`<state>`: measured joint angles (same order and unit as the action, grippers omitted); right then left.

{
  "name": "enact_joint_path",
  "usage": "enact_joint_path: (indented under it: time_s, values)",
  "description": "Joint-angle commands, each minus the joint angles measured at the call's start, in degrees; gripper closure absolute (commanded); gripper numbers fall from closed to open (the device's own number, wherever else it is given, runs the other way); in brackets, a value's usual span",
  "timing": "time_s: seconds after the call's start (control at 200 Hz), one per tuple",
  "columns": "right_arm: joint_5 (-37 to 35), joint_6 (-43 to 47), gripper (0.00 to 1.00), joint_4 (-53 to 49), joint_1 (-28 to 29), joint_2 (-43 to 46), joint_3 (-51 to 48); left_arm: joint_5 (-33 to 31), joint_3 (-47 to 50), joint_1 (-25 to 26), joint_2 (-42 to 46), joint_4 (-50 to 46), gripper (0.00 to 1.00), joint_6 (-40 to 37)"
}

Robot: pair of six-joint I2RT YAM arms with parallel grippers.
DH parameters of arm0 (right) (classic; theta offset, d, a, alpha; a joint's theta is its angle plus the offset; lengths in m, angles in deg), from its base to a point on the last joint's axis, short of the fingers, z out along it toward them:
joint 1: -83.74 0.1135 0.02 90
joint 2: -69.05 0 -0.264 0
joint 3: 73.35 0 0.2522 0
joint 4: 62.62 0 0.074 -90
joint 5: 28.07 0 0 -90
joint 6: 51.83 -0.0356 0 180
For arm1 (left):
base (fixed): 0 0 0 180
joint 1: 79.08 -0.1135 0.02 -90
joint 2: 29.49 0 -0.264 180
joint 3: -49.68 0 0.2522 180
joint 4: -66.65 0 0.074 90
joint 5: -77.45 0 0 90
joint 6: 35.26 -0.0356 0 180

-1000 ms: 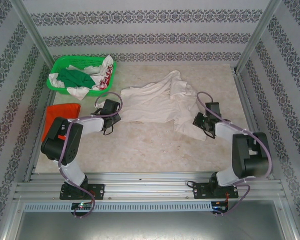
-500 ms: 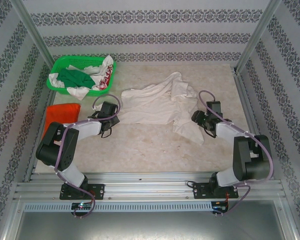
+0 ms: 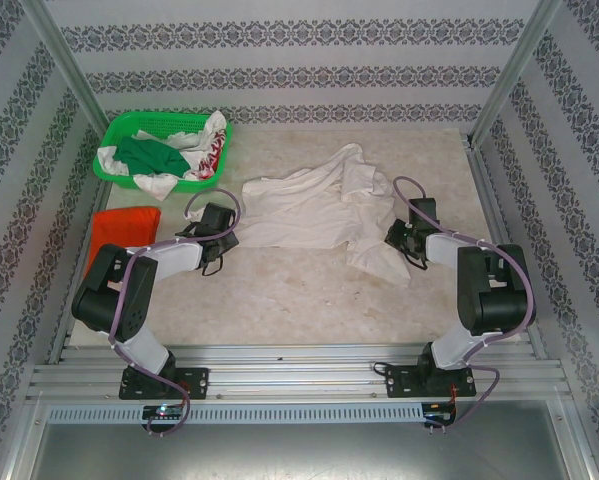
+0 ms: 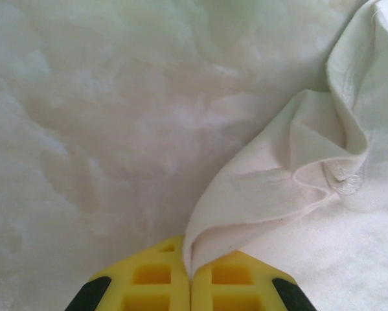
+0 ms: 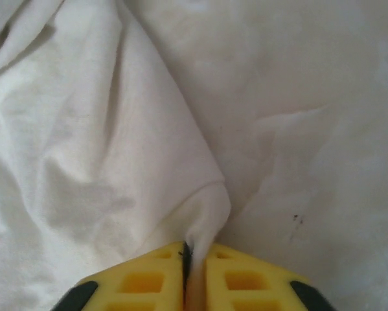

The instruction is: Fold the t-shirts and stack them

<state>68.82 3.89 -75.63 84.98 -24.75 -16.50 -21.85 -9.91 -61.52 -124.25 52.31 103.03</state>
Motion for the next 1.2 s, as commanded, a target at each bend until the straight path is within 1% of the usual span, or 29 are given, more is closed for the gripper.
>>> enact_joint_path:
  time_s: [0.0,0.1,0.19,0.31,0.38,0.535,0.629,0.799,0.899,1.039,1.194]
  values:
    - [-0.16,-0.01,1.0,0.99,-0.53,1.57,0.4,-1.58,1.35,0.07,2.0,1.99,1.0,0.27]
    - [-1.37,0.7,1.0,1.59,-0.53,4.83,-1.08,-2.03,2.08,0.1,2.86,3.28,1.0,0.24]
    - [-2.5,1.04,1.0,2.53,-0.53,9.58,-3.46,-2.0,2.44,0.03,4.13,4.65,1.0,-0.8]
    - [-5.14,2.29,1.0,2.45,-0.49,18.96,-7.0,-2.07,3.42,0.02,7.56,5.87,1.0,-2.11]
    - [-6.06,3.75,1.0,1.44,-0.44,25.9,-8.0,-2.46,3.9,0.02,10.68,6.05,1.0,-2.41]
    - [-5.59,6.57,1.0,-2.16,-0.28,37.98,-5.44,-3.48,1.15,-0.1,17.99,3.34,1.0,-4.86]
    - [-5.63,7.69,1.0,-3.93,-0.42,42.92,-2.81,-4.77,-1.51,-0.28,22.07,1.26,1.0,-6.8]
    - [-3.81,9.11,1.0,-9.22,-0.53,46.63,2.75,-7.17,-4.76,-0.66,27.06,-0.94,1.0,-9.34]
    - [-2.26,7.74,0.97,-9.18,-0.53,49.6,3.96,-8.09,-6.09,-0.77,29.21,-2.93,1.0,-10.53]
    - [-2.15,7.32,1.0,-9.49,-0.47,53.89,6.23,-8.83,-7.47,-0.84,32.04,-4.95,1.0,-11.59]
    - [-1.99,8.24,1.0,-10.07,-0.44,54.76,11.88,-10.06,-10.24,-0.87,33.77,-5.64,1.0,-13.46]
